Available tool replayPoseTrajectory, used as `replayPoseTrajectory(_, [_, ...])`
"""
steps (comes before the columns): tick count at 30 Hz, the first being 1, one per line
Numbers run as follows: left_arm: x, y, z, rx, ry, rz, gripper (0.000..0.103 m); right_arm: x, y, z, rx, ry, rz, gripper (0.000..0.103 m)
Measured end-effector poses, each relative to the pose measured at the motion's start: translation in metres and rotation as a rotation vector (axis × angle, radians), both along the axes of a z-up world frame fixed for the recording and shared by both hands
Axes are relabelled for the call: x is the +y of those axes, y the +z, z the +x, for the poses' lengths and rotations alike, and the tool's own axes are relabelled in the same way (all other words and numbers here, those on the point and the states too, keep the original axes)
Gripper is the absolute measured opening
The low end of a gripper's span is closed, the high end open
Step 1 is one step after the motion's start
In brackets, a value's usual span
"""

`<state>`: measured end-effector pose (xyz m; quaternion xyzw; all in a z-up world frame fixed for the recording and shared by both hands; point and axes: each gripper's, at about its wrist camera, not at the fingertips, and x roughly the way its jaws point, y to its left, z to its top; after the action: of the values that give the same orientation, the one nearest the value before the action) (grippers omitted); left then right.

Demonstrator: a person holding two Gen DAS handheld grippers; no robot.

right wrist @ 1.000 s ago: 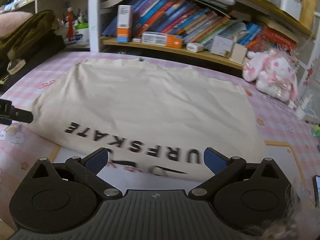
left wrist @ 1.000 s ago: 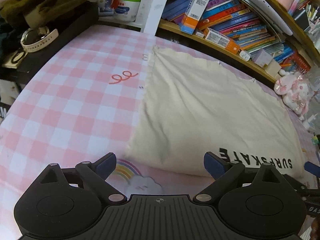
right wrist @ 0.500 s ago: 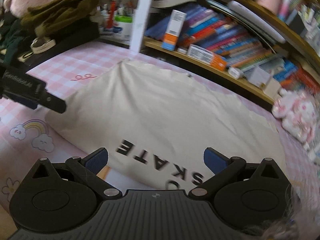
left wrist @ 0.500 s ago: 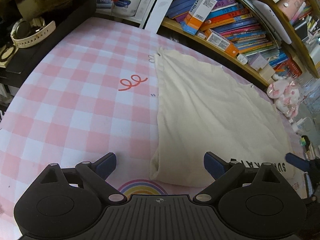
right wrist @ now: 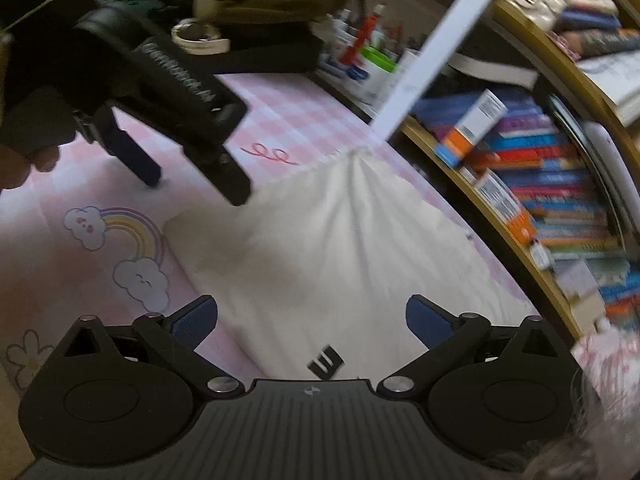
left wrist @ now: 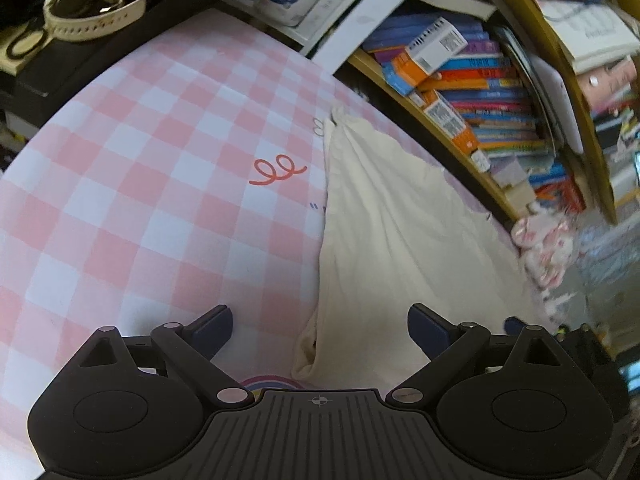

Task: Fold clothes

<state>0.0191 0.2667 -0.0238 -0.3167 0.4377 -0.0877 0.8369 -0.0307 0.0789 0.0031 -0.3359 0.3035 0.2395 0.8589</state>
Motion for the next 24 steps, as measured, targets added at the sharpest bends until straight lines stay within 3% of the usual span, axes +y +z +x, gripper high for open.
replayPoseTrajectory(3, [0.008,-0.004,0.000,0.016,0.038,-0.077,0.096,0.009,-0.003,0.002,0.000,0.052,-0.026,0.092])
replayPoseTrajectory(5, [0.015,-0.009,0.001,0.032,0.070,-0.153,0.096,0.016,-0.005,0.004,0.020,0.087,-0.042,0.068])
replayPoseTrajectory(7, [0.018,-0.012,0.000,0.040,0.088,-0.191,0.096,0.022,-0.007,0.006,0.053,0.110,-0.057,0.057])
replayPoseTrajectory(16, [0.029,-0.020,-0.003,0.063,0.130,-0.288,0.095,0.059,-0.012,0.002,0.185,0.256,-0.034,0.055])
replayPoseTrajectory(18, [0.029,-0.020,-0.004,0.068,0.128,-0.297,0.095,0.064,-0.018,0.005,0.193,0.245,-0.032,0.054])
replayPoseTrajectory(24, [0.030,-0.024,-0.003,0.088,0.116,-0.341,0.095,0.059,-0.017,0.030,0.259,0.123,0.037,0.037])
